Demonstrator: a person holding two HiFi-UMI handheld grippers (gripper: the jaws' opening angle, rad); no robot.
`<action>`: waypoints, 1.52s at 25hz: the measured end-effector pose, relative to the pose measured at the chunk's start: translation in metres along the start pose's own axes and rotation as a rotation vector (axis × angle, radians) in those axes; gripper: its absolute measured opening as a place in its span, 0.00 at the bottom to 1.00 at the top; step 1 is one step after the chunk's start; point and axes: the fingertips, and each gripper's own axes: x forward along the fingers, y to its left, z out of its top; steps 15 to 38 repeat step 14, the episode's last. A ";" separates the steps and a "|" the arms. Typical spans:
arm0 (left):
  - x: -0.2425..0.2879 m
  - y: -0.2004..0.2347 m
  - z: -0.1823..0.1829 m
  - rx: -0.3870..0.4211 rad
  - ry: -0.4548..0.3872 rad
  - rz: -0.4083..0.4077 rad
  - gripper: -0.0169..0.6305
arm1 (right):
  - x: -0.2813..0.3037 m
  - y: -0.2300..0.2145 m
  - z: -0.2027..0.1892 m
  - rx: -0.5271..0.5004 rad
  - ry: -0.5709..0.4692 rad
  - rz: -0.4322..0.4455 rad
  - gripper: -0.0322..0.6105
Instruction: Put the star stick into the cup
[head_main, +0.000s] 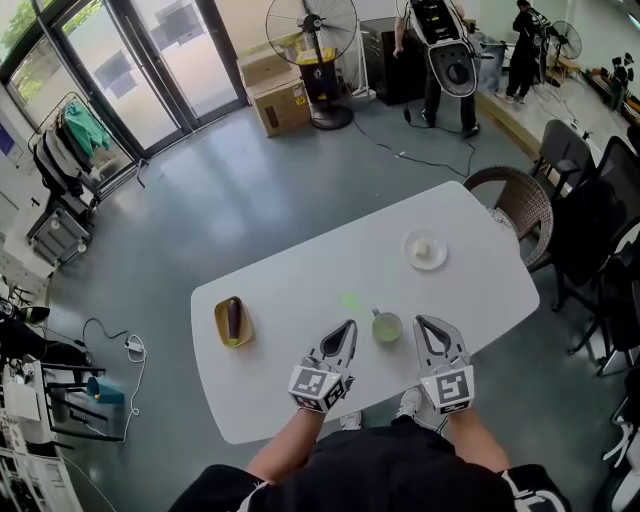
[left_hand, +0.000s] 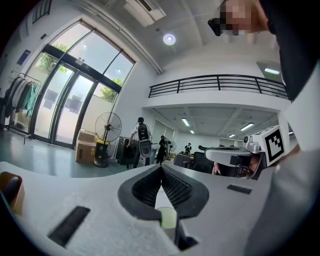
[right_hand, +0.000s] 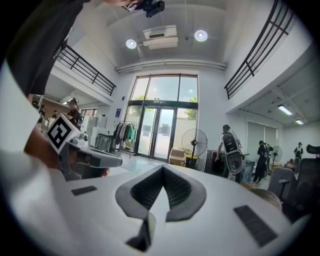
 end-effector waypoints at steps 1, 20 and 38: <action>0.000 -0.002 0.000 -0.001 -0.002 -0.003 0.04 | -0.001 0.001 0.000 -0.002 -0.001 -0.001 0.05; 0.012 -0.014 0.011 0.011 -0.010 -0.049 0.04 | -0.004 0.007 0.014 0.022 -0.016 -0.007 0.05; 0.012 -0.014 0.011 0.011 -0.010 -0.049 0.04 | -0.004 0.007 0.014 0.022 -0.016 -0.007 0.05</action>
